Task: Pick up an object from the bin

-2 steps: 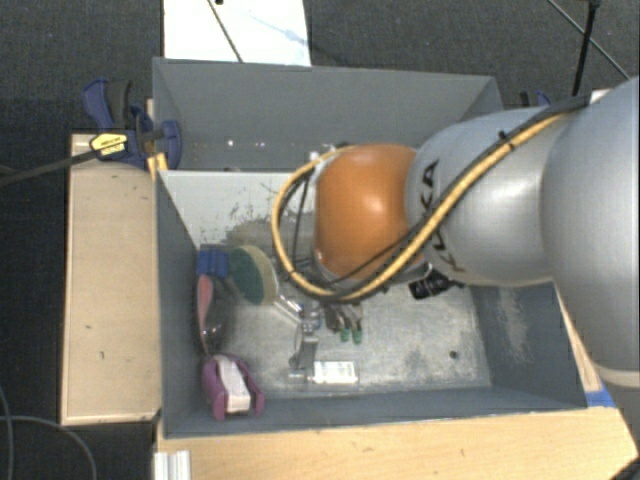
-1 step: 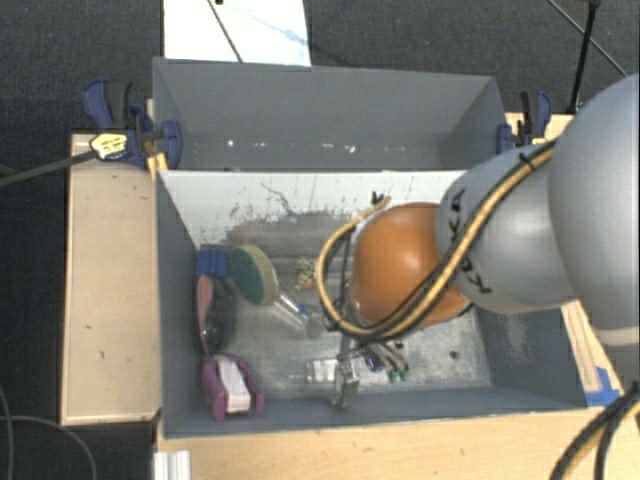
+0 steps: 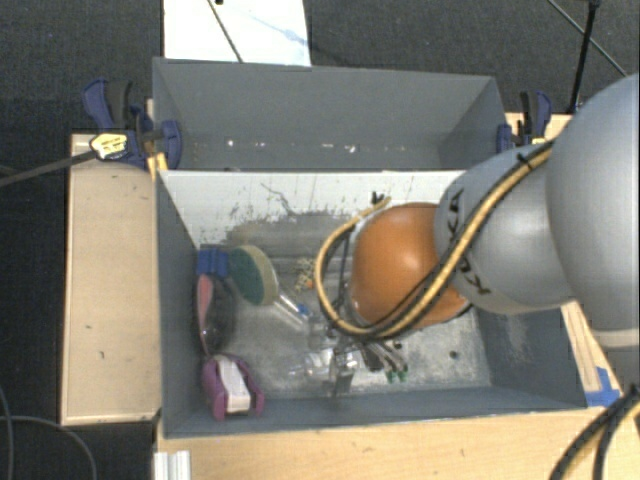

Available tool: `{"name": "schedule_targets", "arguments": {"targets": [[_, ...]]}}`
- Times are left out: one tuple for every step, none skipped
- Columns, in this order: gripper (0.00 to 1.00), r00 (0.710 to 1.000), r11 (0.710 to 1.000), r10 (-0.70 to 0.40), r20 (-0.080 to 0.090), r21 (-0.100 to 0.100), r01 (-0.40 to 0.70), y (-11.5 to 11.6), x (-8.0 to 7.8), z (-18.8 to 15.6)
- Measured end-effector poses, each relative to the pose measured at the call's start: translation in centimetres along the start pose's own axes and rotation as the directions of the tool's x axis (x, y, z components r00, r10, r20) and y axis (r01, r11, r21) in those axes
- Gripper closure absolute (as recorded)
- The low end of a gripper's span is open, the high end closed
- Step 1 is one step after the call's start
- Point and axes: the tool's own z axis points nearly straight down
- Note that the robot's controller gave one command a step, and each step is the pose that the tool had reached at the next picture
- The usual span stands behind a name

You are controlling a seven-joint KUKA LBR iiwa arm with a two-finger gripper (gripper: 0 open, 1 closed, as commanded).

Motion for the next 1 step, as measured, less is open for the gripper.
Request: {"name": "schedule_targets", "arguments": {"targets": [[1.00, 1.000, 1.000, 0.006, 0.007, 0.001, -0.006, -0.46, -1.18, -16.78]]}}
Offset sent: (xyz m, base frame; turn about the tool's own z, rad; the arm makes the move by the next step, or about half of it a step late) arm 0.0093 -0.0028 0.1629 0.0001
